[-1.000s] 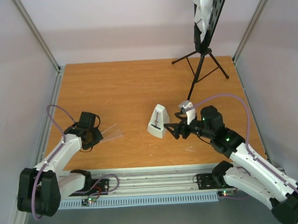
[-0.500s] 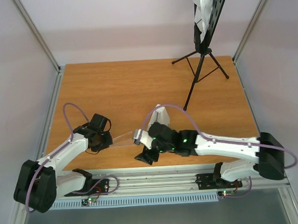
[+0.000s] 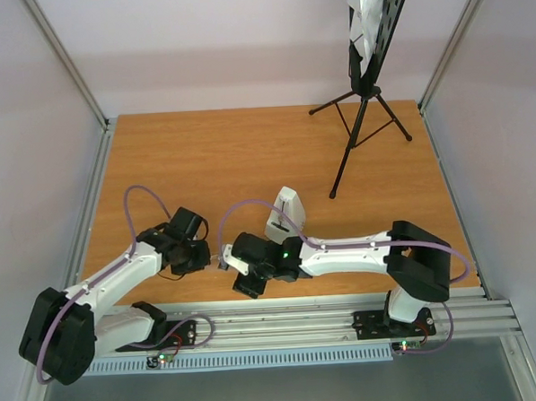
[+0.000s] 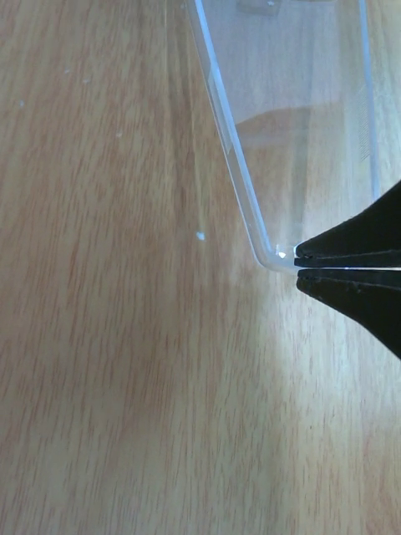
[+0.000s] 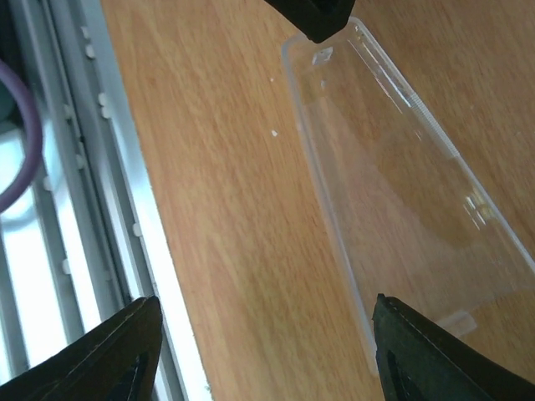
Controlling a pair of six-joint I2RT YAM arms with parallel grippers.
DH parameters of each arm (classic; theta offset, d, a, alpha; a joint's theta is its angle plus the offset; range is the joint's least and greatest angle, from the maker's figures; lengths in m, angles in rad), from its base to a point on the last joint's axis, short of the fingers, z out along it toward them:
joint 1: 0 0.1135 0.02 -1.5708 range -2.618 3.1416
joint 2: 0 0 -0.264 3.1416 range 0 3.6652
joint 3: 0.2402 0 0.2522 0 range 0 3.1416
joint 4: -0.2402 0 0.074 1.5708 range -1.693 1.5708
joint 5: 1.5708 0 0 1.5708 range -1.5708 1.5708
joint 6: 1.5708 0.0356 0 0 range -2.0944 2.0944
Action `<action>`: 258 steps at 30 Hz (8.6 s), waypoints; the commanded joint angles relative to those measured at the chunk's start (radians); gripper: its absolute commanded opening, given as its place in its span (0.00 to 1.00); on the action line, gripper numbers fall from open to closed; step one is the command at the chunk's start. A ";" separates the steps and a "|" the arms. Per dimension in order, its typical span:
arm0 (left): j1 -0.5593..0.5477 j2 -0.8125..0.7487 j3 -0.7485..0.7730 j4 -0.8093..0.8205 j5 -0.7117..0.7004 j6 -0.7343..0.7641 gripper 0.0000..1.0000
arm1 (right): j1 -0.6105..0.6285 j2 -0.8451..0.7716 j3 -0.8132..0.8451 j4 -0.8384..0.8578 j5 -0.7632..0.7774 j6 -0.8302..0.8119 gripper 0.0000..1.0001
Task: Pack up the instrument practice props
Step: Pick up the cover of the metronome from the center of the board.
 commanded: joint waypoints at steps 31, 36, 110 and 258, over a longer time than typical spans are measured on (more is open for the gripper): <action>-0.052 -0.016 -0.002 0.000 0.064 0.015 0.01 | 0.008 0.188 0.083 0.047 0.052 -0.075 0.12; -0.052 -0.005 0.005 0.003 0.087 0.018 0.03 | 0.009 0.174 0.067 0.063 0.054 -0.078 0.02; -0.165 0.480 -0.005 1.227 0.440 0.335 0.96 | -0.576 -0.361 -0.222 0.054 0.053 0.368 0.01; -0.363 -0.492 -0.129 0.810 0.273 -0.242 0.47 | -0.424 -0.682 -0.410 0.446 -0.943 0.764 0.59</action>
